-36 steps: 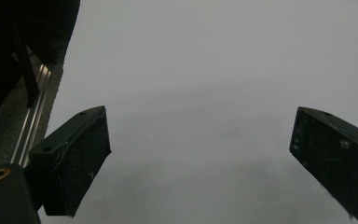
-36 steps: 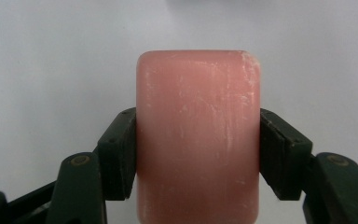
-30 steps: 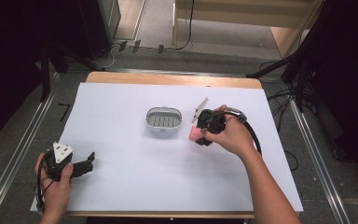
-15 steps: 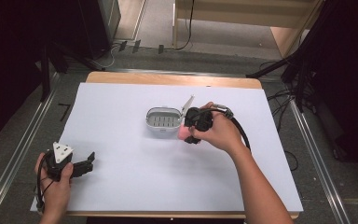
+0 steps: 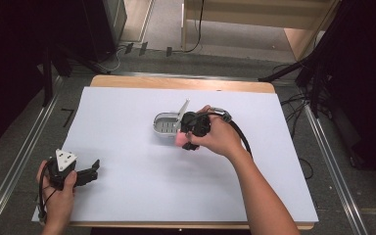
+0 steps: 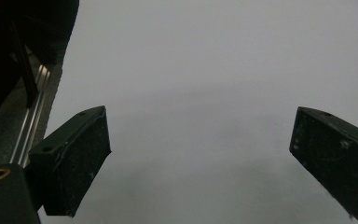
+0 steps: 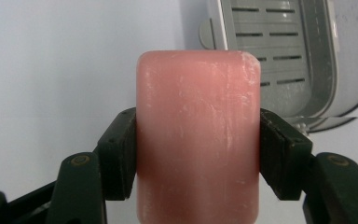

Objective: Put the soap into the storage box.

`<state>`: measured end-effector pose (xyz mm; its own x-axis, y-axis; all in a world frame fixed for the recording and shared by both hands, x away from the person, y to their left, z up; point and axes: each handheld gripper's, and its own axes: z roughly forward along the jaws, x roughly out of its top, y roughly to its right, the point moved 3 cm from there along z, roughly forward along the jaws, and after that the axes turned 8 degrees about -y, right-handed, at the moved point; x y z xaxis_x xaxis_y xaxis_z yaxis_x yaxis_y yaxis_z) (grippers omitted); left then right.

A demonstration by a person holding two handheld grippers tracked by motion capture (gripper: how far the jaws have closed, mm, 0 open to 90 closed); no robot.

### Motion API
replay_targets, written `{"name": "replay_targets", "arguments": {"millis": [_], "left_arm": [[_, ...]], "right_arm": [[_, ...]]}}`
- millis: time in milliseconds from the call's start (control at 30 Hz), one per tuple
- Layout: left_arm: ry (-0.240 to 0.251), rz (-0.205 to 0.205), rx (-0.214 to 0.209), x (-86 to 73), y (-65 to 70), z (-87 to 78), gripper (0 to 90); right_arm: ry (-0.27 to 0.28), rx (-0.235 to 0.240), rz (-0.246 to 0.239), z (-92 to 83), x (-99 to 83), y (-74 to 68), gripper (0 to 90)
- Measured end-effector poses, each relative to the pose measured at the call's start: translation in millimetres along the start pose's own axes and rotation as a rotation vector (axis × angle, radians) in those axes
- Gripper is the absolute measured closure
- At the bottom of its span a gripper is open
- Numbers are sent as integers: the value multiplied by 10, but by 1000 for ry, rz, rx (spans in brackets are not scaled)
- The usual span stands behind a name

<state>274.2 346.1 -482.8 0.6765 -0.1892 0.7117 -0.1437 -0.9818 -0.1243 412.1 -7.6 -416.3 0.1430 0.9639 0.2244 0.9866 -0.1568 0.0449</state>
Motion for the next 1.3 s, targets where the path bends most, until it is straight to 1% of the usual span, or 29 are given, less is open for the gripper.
{"name": "replay_targets", "arguments": {"millis": [133,167,233,500,600,667,733,767,867,900,967,1000,1033,1167,1300], "left_arm": [[0,0,0,0,0,0,55],[0,0,0,0,0,0,55],[1,0,-1,0,-1,0,55],[1,-1,-2,0,0,0,55],[3,-2,-5,-1,-4,-1,55],[3,-3,-7,-1,-4,0,55],[2,-2,-8,-1,-5,-1,55],[1,-2,-8,-1,-5,-1,55],[1,-3,-6,-1,-7,-4,55],[1,-3,-6,-1,-7,-4,55],[4,-6,-8,-1,-7,-2,55],[6,-8,-8,-1,-6,-2,55],[6,-8,-9,-1,-7,-1,55],[7,-9,-10,-1,-9,-1,55],[8,-10,-10,-1,-10,-2,55]], "right_arm": [[1,2,-19,12,73,1,383],[-3,8,-11,8,90,-6,383],[7,2,-18,2,130,5,383],[12,-6,-42,-47,296,47,383],[15,-1,-48,-50,352,85,383],[15,-8,-55,-51,383,119,383],[13,-3,-44,-54,409,139,383],[17,-6,-54,-49,422,162,383],[17,-16,-58,-43,461,216,383],[16,-15,-55,-42,475,230,383],[20,-18,-63,-37,504,266,382],[13,-16,-55,-41,515,273,382],[13,-16,-59,-38,528,290,383],[11,-18,-55,-5,571,346,383],[-1,-14,-65,45,597,417,382]]}}
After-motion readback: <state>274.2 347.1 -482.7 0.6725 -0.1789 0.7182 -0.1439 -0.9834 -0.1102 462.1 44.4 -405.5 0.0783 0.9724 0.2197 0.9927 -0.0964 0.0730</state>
